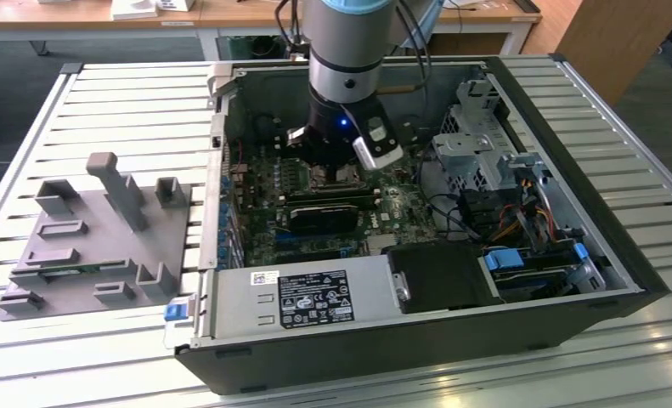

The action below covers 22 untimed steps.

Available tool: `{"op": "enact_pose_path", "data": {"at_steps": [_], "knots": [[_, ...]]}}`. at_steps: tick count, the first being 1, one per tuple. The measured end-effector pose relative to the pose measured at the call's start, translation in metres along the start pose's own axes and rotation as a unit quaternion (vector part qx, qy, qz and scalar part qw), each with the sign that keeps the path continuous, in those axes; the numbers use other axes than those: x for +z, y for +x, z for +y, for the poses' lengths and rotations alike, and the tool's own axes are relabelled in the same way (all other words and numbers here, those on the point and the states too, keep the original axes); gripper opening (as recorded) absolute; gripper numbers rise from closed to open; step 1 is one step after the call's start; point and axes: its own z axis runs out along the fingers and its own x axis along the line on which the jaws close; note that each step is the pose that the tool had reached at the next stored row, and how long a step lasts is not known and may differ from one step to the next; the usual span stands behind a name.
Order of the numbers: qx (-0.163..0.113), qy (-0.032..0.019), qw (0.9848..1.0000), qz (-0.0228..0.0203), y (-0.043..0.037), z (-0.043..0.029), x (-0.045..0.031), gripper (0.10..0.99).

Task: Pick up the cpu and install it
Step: 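Install the second cpu locking lever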

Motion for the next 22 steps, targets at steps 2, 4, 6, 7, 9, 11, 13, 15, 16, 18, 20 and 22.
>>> {"op": "enact_pose_path", "data": {"at_steps": [2, 4, 6, 7, 9, 11, 13, 15, 16, 18, 20, 22], "knots": [[0.000, -0.0054, 1.0000, 0.0003, 0.0007, -0.0002, 0.0015, 0.106], [0.000, -0.0072, 1.0000, 0.0002, 0.0007, -0.0005, 0.0041, 0.106], [0.000, -0.0081, 1.0000, 0.0005, 0.0025, -0.0017, 0.0049, 0.106], [0.000, -0.0088, 1.0000, 0.0005, 0.0036, -0.0024, 0.0053, 0.106], [0.000, -0.0096, 1.0000, 0.0005, 0.0049, -0.0034, 0.0062, 0.106], [0.000, -0.0106, 0.9999, 0.0006, 0.0067, -0.0046, 0.0067, 0.106], [0.000, -0.0116, 0.9999, 0.0006, 0.0076, -0.0060, 0.0071, 0.106], [0.000, -0.0123, 0.9999, 0.0006, 0.0081, -0.0077, 0.0075, 0.106], [0.000, -0.0127, 0.9999, 0.0006, 0.0084, -0.0083, 0.0078, 0.106], [0.000, -0.0137, 0.9999, 0.0007, 0.0090, -0.0102, 0.0083, 0.106], [0.000, -0.0149, 0.9999, 0.0007, 0.0102, -0.0109, 0.0089, 0.106], [0.000, -0.0160, 0.9999, 0.0008, 0.0129, -0.0112, 0.0096, 0.106]]}}
